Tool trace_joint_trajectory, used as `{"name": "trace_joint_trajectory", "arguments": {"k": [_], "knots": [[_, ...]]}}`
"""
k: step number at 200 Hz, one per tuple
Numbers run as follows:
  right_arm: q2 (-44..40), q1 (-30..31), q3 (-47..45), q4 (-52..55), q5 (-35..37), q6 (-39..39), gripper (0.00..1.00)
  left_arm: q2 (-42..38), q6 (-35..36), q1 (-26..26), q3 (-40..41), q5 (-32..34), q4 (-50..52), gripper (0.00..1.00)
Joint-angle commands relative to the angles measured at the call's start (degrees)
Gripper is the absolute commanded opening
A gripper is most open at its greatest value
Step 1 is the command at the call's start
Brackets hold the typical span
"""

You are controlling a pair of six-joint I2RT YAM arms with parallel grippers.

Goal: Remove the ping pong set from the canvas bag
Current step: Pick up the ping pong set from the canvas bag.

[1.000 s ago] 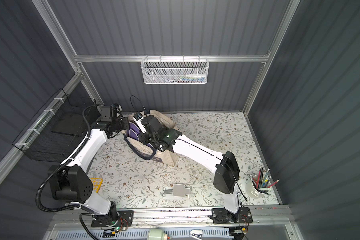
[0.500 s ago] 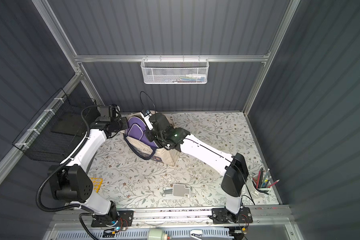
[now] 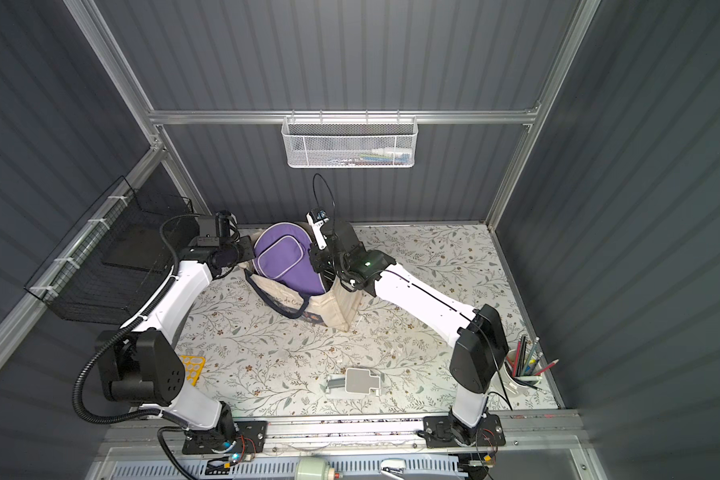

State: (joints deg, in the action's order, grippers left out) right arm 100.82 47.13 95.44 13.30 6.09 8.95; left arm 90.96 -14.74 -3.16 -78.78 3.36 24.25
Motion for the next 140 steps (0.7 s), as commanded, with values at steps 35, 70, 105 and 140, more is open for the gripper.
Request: {"name": "trace_joint_trajectory", "arguments": {"k": [35, 70, 105, 140], "knots": [[-4.1, -0.2, 5.5, -0.9, -2.0, 0.1, 0.00, -0.2, -0.3, 2.1, 1.0, 2.5, -0.2, 0.00], [-5.4, 0.0, 6.9, -0.5, -1.9, -0.2, 0.00, -0.1, -0.3, 2.1, 1.0, 2.3, -0.6, 0.00], [-6.1, 0.0, 9.3, 0.5, -0.5, -1.6, 0.00, 0.3, -0.5, 2.1, 1.0, 1.8, -0.7, 0.00], [-6.4, -0.1, 12.3, 1.9, 1.6, -3.5, 0.00, 0.4, -0.6, 2.1, 1.3, 1.7, -0.9, 0.00]]}}
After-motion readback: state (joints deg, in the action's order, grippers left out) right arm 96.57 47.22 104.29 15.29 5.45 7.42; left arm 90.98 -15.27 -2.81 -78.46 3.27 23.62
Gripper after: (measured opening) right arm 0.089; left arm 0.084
